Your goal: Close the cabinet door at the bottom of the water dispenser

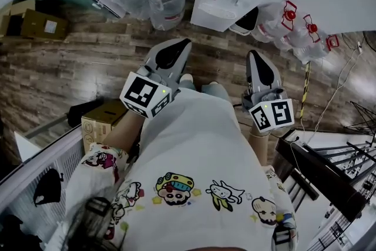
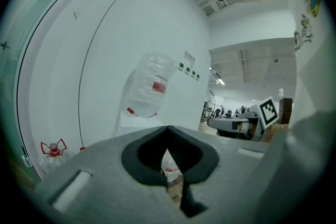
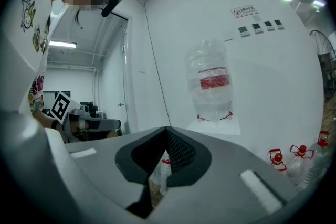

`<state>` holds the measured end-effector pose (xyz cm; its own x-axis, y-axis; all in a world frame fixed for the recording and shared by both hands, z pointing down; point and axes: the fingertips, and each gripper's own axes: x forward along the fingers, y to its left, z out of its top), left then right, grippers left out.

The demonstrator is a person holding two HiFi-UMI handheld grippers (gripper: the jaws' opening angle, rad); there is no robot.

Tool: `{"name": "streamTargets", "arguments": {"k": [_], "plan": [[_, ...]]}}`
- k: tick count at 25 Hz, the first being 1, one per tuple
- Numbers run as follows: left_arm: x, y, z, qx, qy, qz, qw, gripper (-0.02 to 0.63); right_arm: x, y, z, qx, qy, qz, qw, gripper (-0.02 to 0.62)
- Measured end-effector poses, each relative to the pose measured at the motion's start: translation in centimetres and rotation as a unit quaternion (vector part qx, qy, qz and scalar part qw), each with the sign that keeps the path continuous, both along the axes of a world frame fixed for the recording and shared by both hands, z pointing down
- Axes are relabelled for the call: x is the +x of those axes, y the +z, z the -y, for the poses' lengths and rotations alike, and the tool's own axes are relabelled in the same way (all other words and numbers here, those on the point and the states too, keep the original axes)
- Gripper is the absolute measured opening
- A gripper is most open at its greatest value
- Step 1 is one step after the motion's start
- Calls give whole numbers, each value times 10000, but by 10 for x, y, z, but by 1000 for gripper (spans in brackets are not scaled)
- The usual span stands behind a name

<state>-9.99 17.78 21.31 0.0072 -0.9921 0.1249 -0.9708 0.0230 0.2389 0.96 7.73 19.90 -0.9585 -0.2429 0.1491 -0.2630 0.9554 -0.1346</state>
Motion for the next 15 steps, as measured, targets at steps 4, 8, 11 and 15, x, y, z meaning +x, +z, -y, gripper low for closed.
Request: {"name": "streamTargets", "arguments": {"k": [4, 8, 11, 15], "plan": [[-4, 0, 1, -15, 74, 9, 10000, 0, -4, 2, 1, -12, -74, -28, 10000, 9], [-10, -3, 3, -64, 126, 214, 9997, 0, -7, 3, 0, -71, -140, -20, 9999, 9], [-13, -5, 4, -46, 115, 245, 9996, 0, -7, 4, 0, -84, -152, -61, 9998, 9], [-10, -2, 4, -91, 164, 272, 9995, 0, -10, 8, 0, -106, -198, -96, 9997, 9]]}}
